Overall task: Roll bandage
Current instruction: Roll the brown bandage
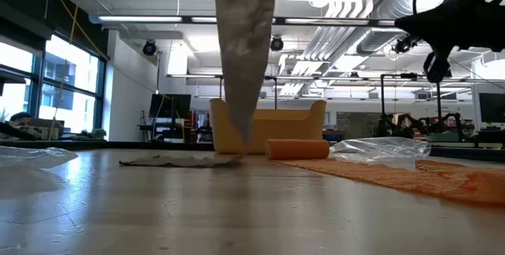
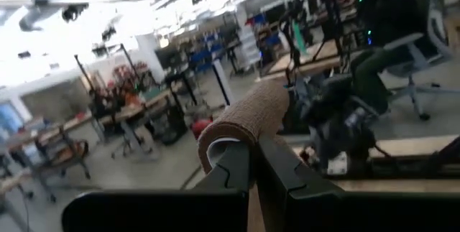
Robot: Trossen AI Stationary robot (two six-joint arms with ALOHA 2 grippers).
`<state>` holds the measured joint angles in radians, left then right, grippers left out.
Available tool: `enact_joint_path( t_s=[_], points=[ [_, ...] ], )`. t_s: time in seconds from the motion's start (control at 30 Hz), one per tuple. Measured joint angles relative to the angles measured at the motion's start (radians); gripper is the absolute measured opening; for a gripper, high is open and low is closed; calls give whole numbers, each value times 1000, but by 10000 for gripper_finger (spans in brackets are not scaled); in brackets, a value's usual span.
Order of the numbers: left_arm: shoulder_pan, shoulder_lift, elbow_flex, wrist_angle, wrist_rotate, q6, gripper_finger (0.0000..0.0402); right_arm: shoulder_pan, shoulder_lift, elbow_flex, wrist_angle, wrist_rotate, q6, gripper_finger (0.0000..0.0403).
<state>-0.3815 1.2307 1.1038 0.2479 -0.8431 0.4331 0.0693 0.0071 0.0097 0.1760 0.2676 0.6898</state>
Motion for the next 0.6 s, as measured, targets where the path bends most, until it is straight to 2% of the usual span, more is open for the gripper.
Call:
enact_joint_path(
  t_s=[0.07, 0.2, 0.33, 0.4, 0.47, 0.6],
  points=[
    [18, -1, -42, -5, -1, -37, 1, 1, 3, 0, 34, -22, -29, 0],
    [45, 1, -101, 16, -7, -117, 1, 3, 52, 0, 51, -131, -18, 0],
    [3, 22, -86, 130, -14, -71, 1, 21, 159, 0, 140, -166, -98, 0],
    [-41, 46, -38, 181, -29, 17, 1, 38, 223, 0, 252, -193, -166, 0],
    [-87, 85, 48, 198, -87, 117, 1, 62, 292, 12, 339, -204, -221, 0],
    [-171, 226, 270, 152, -226, 296, 1, 124, 428, 84, 387, -209, -312, 0]
  ],
)
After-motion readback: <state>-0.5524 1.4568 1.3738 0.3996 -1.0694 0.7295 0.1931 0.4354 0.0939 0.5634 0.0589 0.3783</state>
